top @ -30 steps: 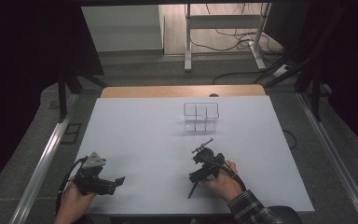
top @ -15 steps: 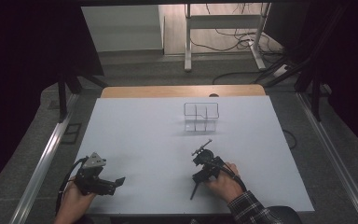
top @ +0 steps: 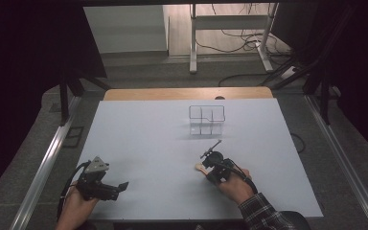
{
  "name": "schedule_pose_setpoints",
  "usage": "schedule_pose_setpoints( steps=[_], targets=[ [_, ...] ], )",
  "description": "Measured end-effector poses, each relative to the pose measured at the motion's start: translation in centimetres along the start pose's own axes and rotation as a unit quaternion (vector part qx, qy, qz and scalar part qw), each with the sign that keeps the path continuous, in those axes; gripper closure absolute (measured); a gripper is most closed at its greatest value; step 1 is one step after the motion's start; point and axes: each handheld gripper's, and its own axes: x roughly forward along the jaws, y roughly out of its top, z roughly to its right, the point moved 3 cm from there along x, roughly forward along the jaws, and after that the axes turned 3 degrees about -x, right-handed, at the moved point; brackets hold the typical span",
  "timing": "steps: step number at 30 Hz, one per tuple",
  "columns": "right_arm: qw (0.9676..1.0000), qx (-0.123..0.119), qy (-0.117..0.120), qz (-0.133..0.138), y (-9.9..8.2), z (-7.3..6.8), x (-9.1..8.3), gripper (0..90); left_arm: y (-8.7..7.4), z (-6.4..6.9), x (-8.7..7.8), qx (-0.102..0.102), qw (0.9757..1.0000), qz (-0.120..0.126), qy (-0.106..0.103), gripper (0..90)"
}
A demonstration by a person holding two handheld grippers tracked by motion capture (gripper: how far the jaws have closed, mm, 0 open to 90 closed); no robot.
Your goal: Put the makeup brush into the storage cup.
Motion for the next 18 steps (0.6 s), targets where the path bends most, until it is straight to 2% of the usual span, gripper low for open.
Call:
schedule_pose_setpoints(
  steps=[5,10,11,12,18],
  targets=[
    [0.9996,0.003,0.003,0.029,0.1,0.4,-1.0,83.4,0.0,0.0,0.0,0.000,1.0000,0.000,0.000,0.0],
    [0.9991,0.006,0.005,0.042,0.0,0.6,-1.4,83.4,0.0,0.0,0.0,0.001,1.0000,0.000,0.000,0.0],
    [0.9990,0.005,0.007,0.043,-0.1,0.7,-1.4,83.4,0.0,0.0,0.0,0.001,1.0000,0.000,0.000,0.0],
    [0.9985,-0.004,0.021,0.051,-0.1,0.7,-1.4,83.3,0.0,0.0,0.0,0.001,1.0000,0.001,0.000,0.0],
    [0.9978,-0.006,0.023,0.062,-0.2,0.9,-1.8,83.4,0.0,0.0,0.0,0.002,1.0000,0.001,-0.001,0.0]
  ],
)
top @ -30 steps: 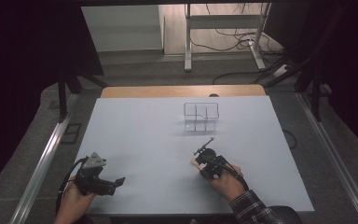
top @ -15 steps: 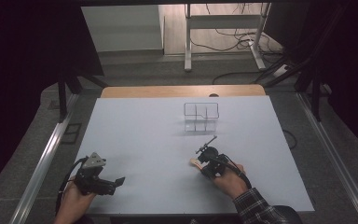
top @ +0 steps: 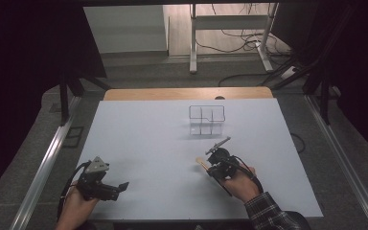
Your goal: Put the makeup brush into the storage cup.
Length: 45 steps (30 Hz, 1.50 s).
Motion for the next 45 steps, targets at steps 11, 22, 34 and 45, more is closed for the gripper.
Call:
schedule_pose_setpoints(
  steps=[11,22,34,45],
  targets=[
    [0.9990,-0.008,0.010,0.042,0.0,0.3,-1.1,83.4,0.0,0.0,0.0,-0.001,1.0000,0.000,-0.002,0.0],
    [0.9968,-0.024,0.005,0.076,0.1,0.3,-1.9,83.5,0.0,0.0,0.1,0.002,1.0000,-0.001,-0.003,0.0],
    [0.9924,-0.024,-0.003,0.120,0.1,1.0,-3.2,83.5,-0.2,-0.2,-0.1,0.002,1.0000,-0.003,0.001,0.0],
    [0.9878,-0.026,-0.007,0.153,-0.1,1.8,-4.3,83.4,-0.4,-0.5,-0.3,0.000,1.0000,-0.002,0.001,0.0]
  ],
)
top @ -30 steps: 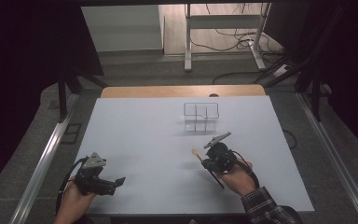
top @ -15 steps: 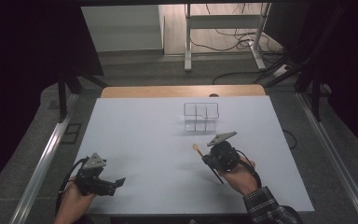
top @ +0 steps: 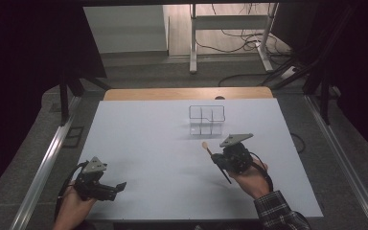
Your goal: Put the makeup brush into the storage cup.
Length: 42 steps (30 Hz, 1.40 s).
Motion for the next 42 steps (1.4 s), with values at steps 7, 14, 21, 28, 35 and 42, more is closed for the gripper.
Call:
schedule_pose_setpoints(
  steps=[7,14,21,28,35,42],
  targets=[
    [0.9998,0.000,-0.005,0.020,0.2,0.3,-0.5,83.4,-0.2,-0.3,-0.2,-0.002,1.0000,0.000,0.001,0.0],
    [0.9984,0.006,-0.011,0.055,0.6,0.6,-1.3,83.4,-0.4,-0.6,-0.4,-0.009,1.0000,0.002,0.002,0.0],
    [0.9967,0.014,-0.017,0.078,0.7,0.9,-1.7,83.5,-0.7,-0.7,-0.5,-0.012,0.9999,0.001,0.003,0.0],
    [0.9940,0.028,-0.017,0.104,0.9,1.4,-2.2,83.4,-1.1,-0.9,-0.9,-0.023,0.9997,0.006,0.005,0.0],
    [0.9910,0.043,-0.018,0.126,1.2,1.9,-2.6,83.4,-1.4,-1.0,-1.3,-0.030,0.9994,0.016,0.003,0.0],
    [0.9886,0.050,-0.020,0.140,1.5,2.3,-2.9,83.4,-1.3,-1.0,-1.1,-0.028,0.9995,0.014,0.002,0.0]
  ],
)
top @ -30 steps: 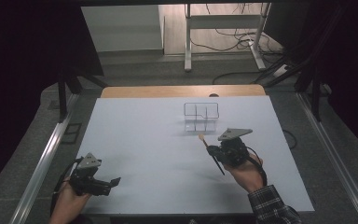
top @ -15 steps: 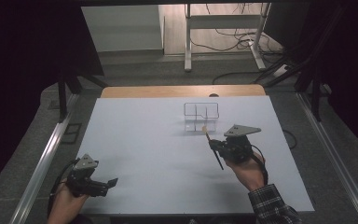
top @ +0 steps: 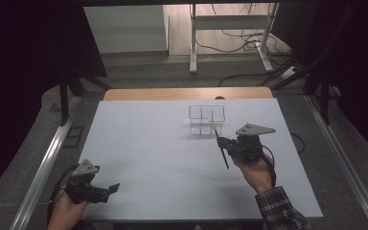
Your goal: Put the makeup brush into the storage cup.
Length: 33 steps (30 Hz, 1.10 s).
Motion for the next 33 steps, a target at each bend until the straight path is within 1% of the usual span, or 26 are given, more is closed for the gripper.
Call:
schedule_pose_setpoints(
  steps=[2,5,10,13,20,24,33],
  targets=[
    [1.0000,-0.001,-0.002,0.003,0.1,0.0,0.0,83.4,0.0,0.0,0.0,0.000,1.0000,0.000,0.000,0.0],
    [1.0000,0.004,0.002,0.008,0.3,0.1,0.0,83.4,0.0,0.0,0.0,0.000,1.0000,0.001,0.000,0.0],
    [0.9999,0.002,0.002,0.013,0.8,0.2,0.1,83.4,0.0,0.0,0.0,0.001,1.0000,-0.001,0.001,0.0],
    [0.9999,0.003,0.002,0.016,1.1,0.4,0.2,83.4,0.0,0.0,0.0,0.001,1.0000,0.000,0.002,0.0],
    [0.9995,0.013,0.002,0.027,1.9,1.0,0.4,83.4,0.0,0.0,0.0,0.000,1.0000,0.000,0.001,0.0],
    [0.9994,0.017,-0.002,0.028,2.1,1.3,0.5,83.4,0.0,0.0,0.0,0.002,1.0000,0.002,0.000,0.0],
    [0.9992,0.019,-0.003,0.035,2.7,1.6,0.7,83.4,0.0,0.0,0.0,0.001,1.0000,0.002,-0.001,0.0]
  ],
)
